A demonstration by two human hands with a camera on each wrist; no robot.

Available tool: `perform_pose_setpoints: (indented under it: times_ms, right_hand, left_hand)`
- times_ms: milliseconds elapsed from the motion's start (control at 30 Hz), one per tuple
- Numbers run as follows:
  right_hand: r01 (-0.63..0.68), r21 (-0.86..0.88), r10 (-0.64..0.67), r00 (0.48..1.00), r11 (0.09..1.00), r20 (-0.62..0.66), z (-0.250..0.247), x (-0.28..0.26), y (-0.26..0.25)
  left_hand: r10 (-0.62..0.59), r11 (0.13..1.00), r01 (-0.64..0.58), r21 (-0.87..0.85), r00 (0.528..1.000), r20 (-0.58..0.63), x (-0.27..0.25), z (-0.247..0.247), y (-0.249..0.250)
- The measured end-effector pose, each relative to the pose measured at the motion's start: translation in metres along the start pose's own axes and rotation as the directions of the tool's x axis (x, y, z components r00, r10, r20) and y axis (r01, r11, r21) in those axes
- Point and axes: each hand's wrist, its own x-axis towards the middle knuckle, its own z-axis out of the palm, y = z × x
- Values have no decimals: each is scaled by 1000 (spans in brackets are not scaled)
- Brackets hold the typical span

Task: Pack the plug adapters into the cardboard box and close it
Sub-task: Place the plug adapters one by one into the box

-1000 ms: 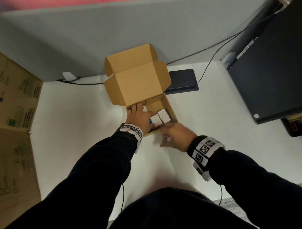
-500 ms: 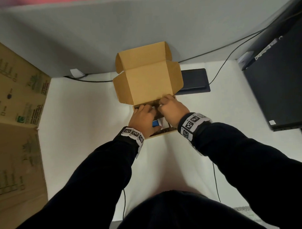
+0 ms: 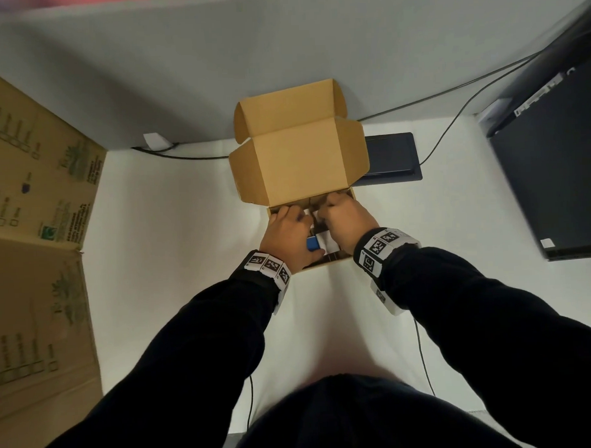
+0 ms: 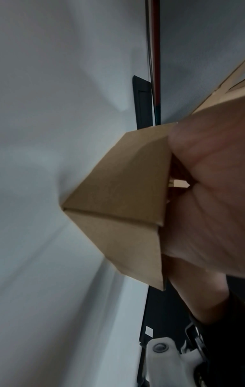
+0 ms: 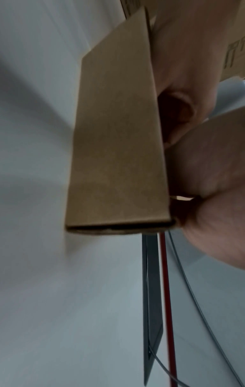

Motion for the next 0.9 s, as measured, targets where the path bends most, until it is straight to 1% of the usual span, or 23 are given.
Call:
perform_pose_setpoints:
  times_ms: [100,233,300,367,400,467,533,600,633,667,700,767,800,867,900]
  right_hand:
    - [-15,45,17,999,999,-28,0,1,-7]
    - [35,66,-34,999,997,-15,2,2,-3]
    - [51,80,-48,998,995,-36,5,-2,0]
    - [68,135,-55,993,989,-100,10,-11,4]
    - [59,156,-35,988,986,-151,11,-18,5]
    - [21,259,46,967,966,-251,15,-38,6]
    - [-3,242,87,937,970,-339,20,-56,3]
    - [-32,213,112,920,977,-374,27,-71,2]
    - [-53,205,128,920,977,-371,29,-76,2]
    - [-67,205,140,920,977,-365,30,-80,1]
    - [-72,216,148,921,974,-359,30,-83,2]
    - [-65,246,151,924,967,-350,28,-86,4]
    - [-65,269,159,925,961,-345,26,-88,5]
    - [-70,365,209,910,928,-357,19,-91,4]
    - [-92,460,285,884,883,-370,14,-93,4]
  left_hand:
    - [8,999,-8,-31,1000,-10,-1,-2,0]
    - [29,999,-28,-21,999,22,-4,-4,-5]
    - [51,999,-51,-15,999,11,-6,-5,-6]
    - [72,997,-72,-17,997,-12,-11,-7,-4]
    - [79,997,-79,-14,997,-23,-14,-7,-4]
    - [79,997,-78,10,996,-46,-24,-7,-4]
    - [62,997,-57,53,994,-88,-36,-5,-4]
    - [-17,998,25,65,993,-113,-49,-5,-2]
    - [-77,996,81,29,989,-128,-53,-3,-4]
    - [-146,989,141,-44,980,-135,-57,-1,-7]
    - [-220,965,198,-174,969,-113,-60,-1,-8]
    - [-329,862,283,-420,944,-39,-63,-5,-11]
    - [-369,806,319,-498,929,-3,-66,-7,-13]
    - [-413,749,363,-554,910,38,-70,-9,-16]
    - [-417,726,376,-576,907,66,-72,-10,-16]
